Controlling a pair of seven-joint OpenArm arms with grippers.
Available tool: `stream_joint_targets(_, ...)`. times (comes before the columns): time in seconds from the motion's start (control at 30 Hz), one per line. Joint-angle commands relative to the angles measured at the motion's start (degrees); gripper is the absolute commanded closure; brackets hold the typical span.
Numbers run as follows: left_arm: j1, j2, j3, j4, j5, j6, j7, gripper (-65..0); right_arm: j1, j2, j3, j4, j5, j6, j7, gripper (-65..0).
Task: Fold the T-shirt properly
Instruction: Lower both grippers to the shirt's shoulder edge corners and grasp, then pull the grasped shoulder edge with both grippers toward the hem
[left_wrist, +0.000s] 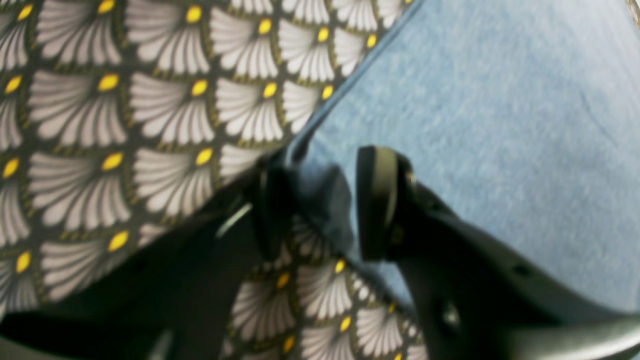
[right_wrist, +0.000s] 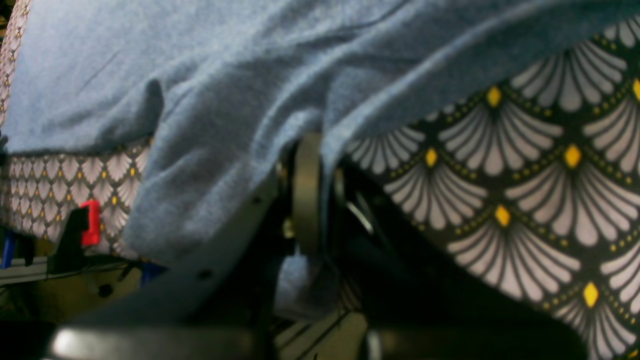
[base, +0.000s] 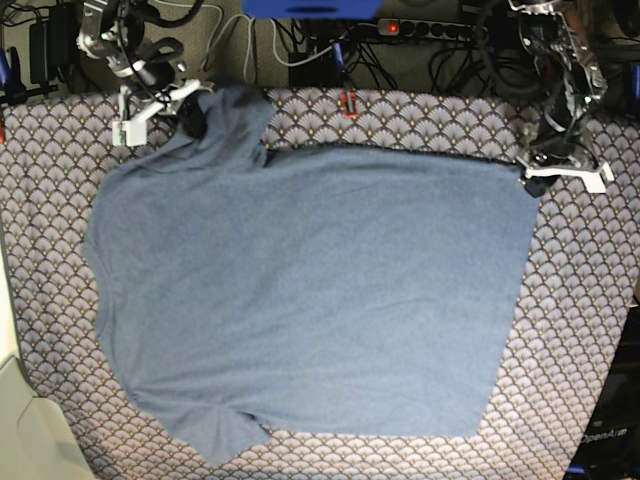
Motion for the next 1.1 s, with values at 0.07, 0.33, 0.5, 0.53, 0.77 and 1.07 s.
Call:
stream_joint_targets(0.07,0.1,1.1,0.0,-0.3,0.6,1.2,3.2,-7.8,-1.3,0.3,0.0,-1.3,-5.6,-2.8,-7.2,0.0)
stream_joint_targets(0.33,0.0,1.3,0.0,0.3,0.5,1.2,3.4,-0.9,-1.3,2.8,0.0,1.7,-5.3,-2.6,-6.9,0.0)
stream_joint_targets(0.5,-0.1,1.3,0.0,5.1,0.5,1.2,3.8,-0.9,1.3,4.7,0.0,5.3,-5.3,-2.6,-7.3,0.0)
stream_joint_targets(0.53,-0.3,1.3,0.0,6.4,0.5,1.3,3.8,-0.9,2.2,5.3,0.0,6.0,-5.4,-2.6,-7.4,0.0)
stream_joint_targets(0.77,-5.3,0.8,0.1,8.0,1.1,1.7,4.7,-0.9,7.5,8.5,0.0,7.5,-5.6,-2.6,-7.5,0.0)
stream_joint_targets(1.07,-16.5,-0.9,0.1,1.7,1.1,1.9,10.2,-0.9,20.6,11.2,-0.8,5.5,-5.7,-2.6,-12.8,0.0)
